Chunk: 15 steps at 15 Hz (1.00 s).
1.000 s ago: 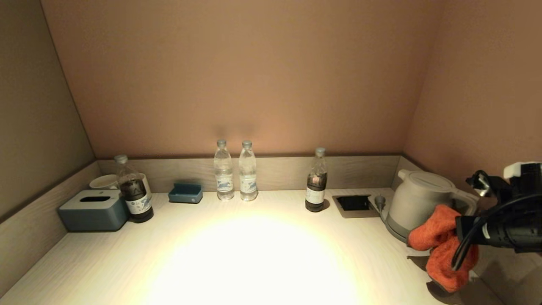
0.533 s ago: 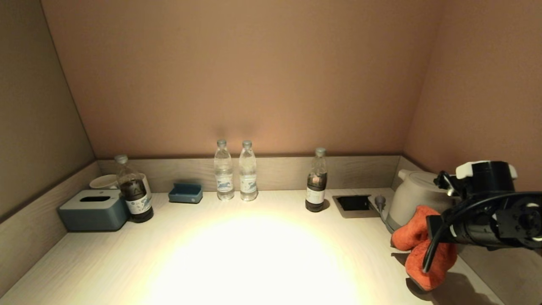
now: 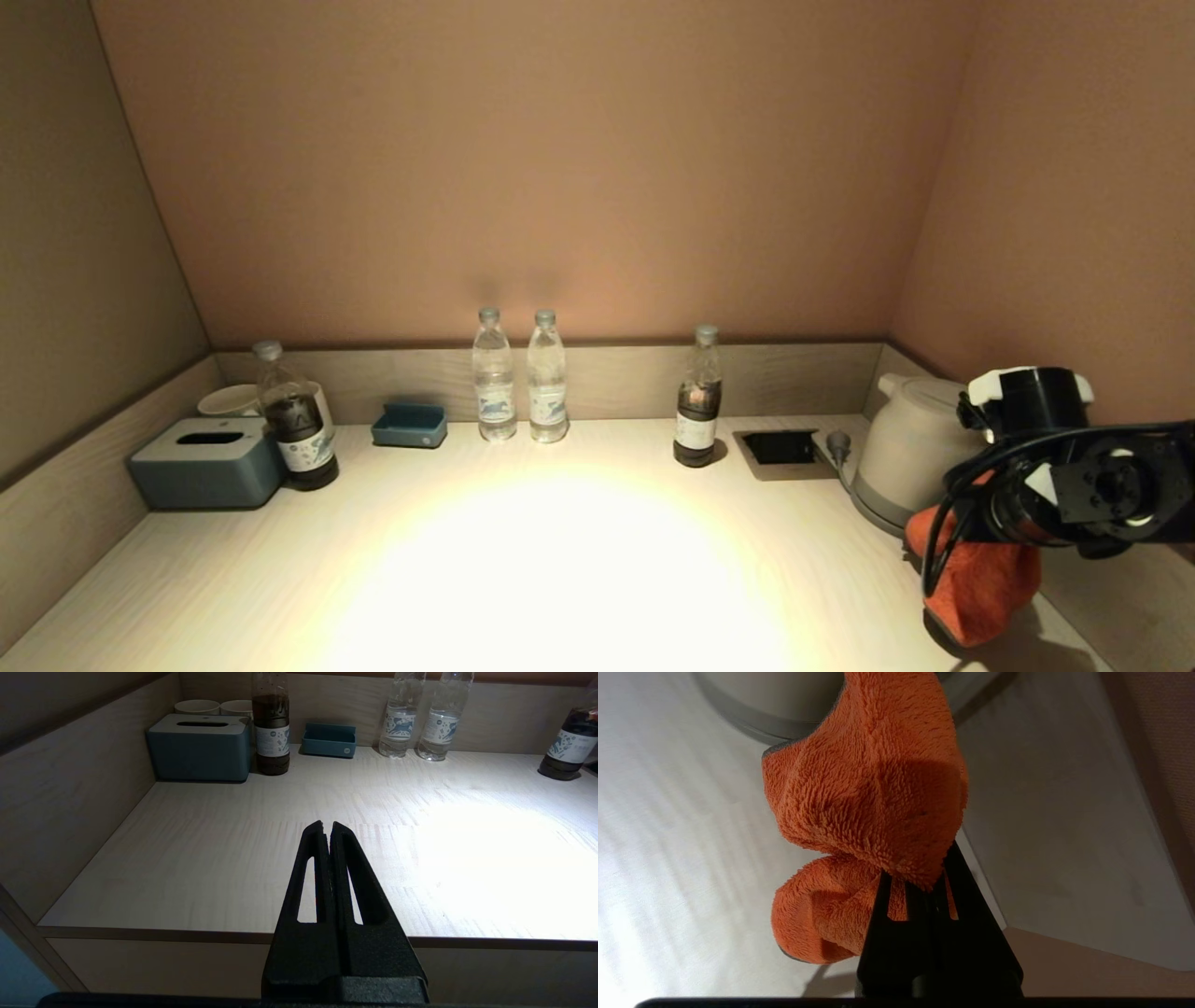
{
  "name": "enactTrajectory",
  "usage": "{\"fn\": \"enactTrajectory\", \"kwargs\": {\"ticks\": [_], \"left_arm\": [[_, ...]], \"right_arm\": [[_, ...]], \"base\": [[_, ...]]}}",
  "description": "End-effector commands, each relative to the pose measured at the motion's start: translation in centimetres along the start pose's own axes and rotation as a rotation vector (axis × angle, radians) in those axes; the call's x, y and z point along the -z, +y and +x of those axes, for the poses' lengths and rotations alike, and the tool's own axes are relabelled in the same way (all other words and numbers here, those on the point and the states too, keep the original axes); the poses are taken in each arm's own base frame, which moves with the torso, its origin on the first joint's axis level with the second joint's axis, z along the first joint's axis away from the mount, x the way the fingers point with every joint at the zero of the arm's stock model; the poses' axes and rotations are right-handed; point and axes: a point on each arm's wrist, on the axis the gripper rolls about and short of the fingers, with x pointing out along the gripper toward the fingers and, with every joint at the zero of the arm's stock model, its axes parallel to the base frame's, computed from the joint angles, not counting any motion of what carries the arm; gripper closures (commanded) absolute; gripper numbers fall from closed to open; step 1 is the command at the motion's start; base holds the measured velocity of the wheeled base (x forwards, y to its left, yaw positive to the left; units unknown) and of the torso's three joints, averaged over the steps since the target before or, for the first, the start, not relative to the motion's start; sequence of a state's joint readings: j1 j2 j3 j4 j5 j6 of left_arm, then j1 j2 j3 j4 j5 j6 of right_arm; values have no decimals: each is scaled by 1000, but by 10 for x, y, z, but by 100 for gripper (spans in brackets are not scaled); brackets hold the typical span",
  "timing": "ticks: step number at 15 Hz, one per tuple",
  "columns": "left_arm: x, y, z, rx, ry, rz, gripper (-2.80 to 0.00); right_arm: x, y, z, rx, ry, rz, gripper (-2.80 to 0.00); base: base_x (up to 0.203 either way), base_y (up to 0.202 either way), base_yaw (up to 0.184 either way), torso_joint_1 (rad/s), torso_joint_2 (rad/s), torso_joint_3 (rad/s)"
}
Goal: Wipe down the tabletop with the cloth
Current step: Place the tablecloth
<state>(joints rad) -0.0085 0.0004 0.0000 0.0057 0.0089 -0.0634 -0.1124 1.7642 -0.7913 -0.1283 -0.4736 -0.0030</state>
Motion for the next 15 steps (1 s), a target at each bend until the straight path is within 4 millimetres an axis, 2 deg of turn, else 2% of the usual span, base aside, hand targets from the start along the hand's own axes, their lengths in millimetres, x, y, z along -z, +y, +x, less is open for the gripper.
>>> {"fn": "enactTrajectory", "kwargs": {"ticks": [1,4,15], "left_arm": [[0,0,0,-1,0,-1,0],[0,0,0,-1,0,-1,0],[0,0,0,-1,0,-1,0]], "right_arm": [[5,4,14,104,41,8,0],[8,9,24,102,70,24,0],[10,17,37,25,71,41,0]], "base": [[0,0,0,0,0,0],[0,0,0,0,0,0],[0,0,0,0,0,0]]}}
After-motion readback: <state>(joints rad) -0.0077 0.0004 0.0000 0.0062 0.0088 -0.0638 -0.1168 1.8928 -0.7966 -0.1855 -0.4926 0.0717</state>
